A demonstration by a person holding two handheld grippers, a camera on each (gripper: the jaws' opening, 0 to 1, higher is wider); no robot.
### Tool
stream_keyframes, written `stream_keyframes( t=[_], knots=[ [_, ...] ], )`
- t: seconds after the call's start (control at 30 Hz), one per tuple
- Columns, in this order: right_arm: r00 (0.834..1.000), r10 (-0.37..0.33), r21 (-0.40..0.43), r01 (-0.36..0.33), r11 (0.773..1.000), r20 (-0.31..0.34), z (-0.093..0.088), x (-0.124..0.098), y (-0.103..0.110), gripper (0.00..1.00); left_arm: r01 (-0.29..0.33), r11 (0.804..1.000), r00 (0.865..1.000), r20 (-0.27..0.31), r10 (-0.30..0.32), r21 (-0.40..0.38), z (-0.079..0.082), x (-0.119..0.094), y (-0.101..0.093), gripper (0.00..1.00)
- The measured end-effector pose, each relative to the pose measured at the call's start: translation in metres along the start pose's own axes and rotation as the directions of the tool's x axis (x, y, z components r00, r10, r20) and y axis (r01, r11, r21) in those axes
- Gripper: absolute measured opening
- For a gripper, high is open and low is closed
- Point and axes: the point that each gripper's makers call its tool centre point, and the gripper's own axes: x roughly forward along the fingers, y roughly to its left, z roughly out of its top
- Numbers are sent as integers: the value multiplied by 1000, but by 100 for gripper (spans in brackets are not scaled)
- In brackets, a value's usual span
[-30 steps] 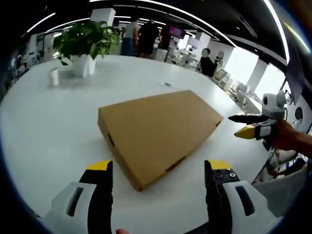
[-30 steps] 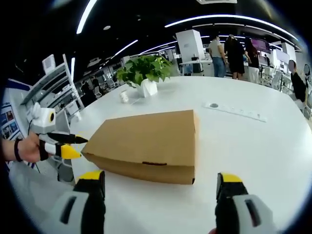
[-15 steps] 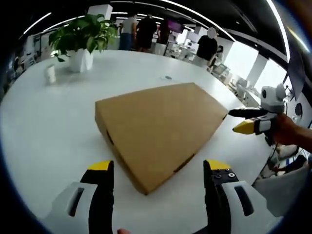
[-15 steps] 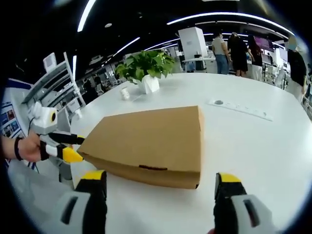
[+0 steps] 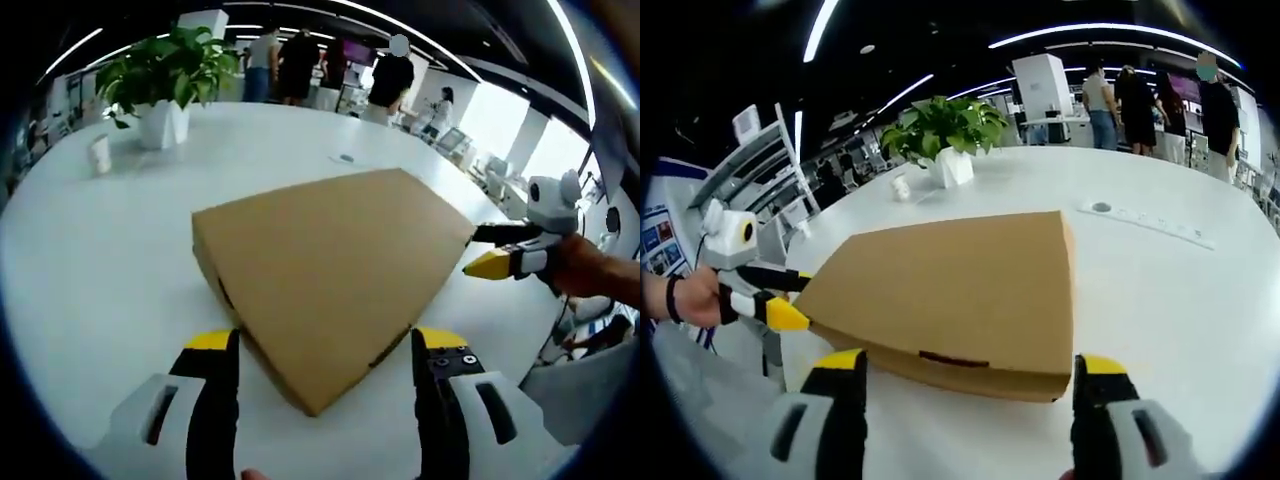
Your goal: Operate the shoe box by opening the lid, removing the specified soft item, and placing it in the target area until the item is outside and the box remains undamaged.
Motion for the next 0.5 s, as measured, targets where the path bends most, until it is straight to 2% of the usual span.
stream_keyframes(
  t=[0.17,0.33,0.5],
  knots=[
    [1000,-3,10,3,1000,10,2,3,-2,81,3,1000,1000,-8,-3,14,-2,2,1,72],
    [1000,-16,-38,16,999,-6,-1,6,-1,79,-2,999,1000,-16,3,43,-4,2,1,71],
    [1000,-17,-37,17,999,-7,-1,5,-1,78,-6,998,1000,-19,7,64,-5,2,1,69]
  ],
)
